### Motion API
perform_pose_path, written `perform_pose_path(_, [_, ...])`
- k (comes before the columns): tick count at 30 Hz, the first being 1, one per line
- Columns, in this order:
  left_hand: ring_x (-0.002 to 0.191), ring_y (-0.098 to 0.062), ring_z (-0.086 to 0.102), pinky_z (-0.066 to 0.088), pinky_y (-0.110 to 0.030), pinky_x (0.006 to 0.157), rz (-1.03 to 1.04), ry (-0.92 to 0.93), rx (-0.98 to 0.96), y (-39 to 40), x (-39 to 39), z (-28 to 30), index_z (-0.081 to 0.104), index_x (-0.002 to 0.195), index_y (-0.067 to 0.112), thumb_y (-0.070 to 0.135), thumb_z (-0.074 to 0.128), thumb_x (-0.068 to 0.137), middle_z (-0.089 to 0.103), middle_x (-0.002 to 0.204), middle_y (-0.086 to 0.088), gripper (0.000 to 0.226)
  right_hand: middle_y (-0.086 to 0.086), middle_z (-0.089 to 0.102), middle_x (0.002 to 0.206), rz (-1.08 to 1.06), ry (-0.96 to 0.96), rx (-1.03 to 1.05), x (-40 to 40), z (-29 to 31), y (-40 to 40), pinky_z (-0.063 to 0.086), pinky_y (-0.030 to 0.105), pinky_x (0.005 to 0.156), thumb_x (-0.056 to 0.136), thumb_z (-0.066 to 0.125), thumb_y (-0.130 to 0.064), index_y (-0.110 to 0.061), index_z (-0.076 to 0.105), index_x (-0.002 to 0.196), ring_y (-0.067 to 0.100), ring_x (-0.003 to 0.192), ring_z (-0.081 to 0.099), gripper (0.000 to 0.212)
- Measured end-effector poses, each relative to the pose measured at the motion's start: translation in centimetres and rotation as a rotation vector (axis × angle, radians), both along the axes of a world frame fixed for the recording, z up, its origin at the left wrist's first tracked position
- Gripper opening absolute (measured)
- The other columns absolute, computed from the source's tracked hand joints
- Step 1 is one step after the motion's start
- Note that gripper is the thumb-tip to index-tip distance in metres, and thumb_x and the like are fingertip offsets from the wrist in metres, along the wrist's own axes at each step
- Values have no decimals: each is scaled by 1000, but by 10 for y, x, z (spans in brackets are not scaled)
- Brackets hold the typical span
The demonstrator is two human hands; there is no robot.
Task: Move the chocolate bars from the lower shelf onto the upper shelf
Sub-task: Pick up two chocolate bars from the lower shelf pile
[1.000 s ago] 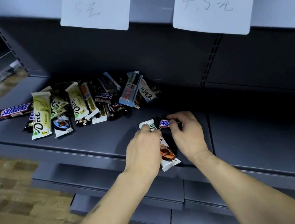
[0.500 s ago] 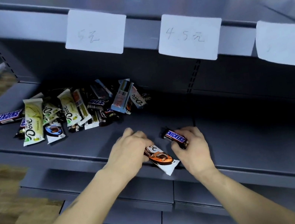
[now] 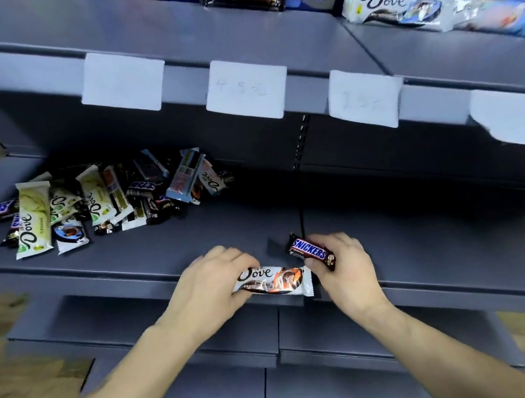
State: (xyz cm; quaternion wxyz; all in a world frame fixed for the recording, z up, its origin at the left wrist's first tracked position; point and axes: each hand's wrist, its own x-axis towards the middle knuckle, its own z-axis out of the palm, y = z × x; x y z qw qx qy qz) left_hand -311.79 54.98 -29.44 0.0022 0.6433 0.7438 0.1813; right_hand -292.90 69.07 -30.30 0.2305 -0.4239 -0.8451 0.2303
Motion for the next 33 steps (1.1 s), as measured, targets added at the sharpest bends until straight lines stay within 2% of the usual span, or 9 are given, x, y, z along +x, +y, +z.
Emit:
perform_pose_path(4, [90, -5, 54, 43, -21, 72, -9, 23, 54, -19, 44, 7, 62, 102, 37, 36, 84, 65, 61, 96, 21, 43, -17, 57, 114, 82, 31, 16, 31, 21, -11, 35, 14, 92, 87, 71, -23, -28, 64, 124, 3, 109, 45, 38])
perform_pose_path(7, [89, -5, 55, 41, -20, 73, -42, 69, 90, -26, 80, 25, 62, 101, 36, 37, 84, 63, 61, 95, 21, 44, -22, 55, 110, 142, 42, 50, 61, 42, -17, 34, 9, 90, 86, 73, -25, -31, 65, 121, 3, 108, 46, 36])
perform_pose_path(10, [92, -5, 55, 41, -21, 77, -55, 119, 96, -31, 116, 49, 61, 106, 36, 38, 82, 67, 60, 98, 20, 44, -23, 55, 109, 190, 68, 75, 98, 65, -24, 39, 17, 92, 85, 73, -26, -33, 65, 120, 3, 108, 46, 37])
perform_pose_path(13, [93, -7, 56, 43, -24, 81, -60, 169, 126, -35, 151, 74, 61, 111, 34, 39, 82, 67, 60, 100, 19, 49, -23, 55, 109, 212, 102, 128, 139, 92, -29, 40, 19, 93, 85, 73, -25, -33, 66, 119, 3, 109, 46, 36])
perform_pose_path(19, [92, -9, 58, 48, -27, 79, -77, 300, 249, -37, 223, 131, 62, 118, 28, 41, 82, 67, 61, 104, 16, 56, -23, 58, 106, 222, 186, 249, 228, 156, -30, 37, 10, 90, 80, 73, -22, -31, 69, 113, 0, 106, 48, 35])
perform_pose_path(25, [89, -16, 53, 45, -29, 74, -124, 369, 407, -24, 282, 186, 61, 125, 21, 34, 81, 71, 58, 107, 8, 59, -17, 63, 105, 233, 206, 385, 294, 219, -21, 41, 17, 93, 75, 77, -21, -29, 70, 110, 3, 103, 54, 36])
perform_pose_path(28, [89, -20, 54, 47, -34, 73, -129, 394, 465, -16, 298, 214, 64, 121, 19, 30, 81, 71, 59, 105, 4, 55, -12, 64, 104, 230, 231, 438, 314, 248, -11, 43, 20, 91, 77, 79, -22, -27, 70, 112, 5, 100, 57, 36])
perform_pose_path(33, [90, -19, 54, 47, -34, 75, -134, 418, 475, 3, 305, 250, 64, 121, 19, 32, 79, 73, 58, 104, 4, 51, -11, 63, 104, 216, 231, 476, 327, 285, 12, 44, 24, 87, 80, 78, -23, -26, 70, 115, 9, 99, 56, 36])
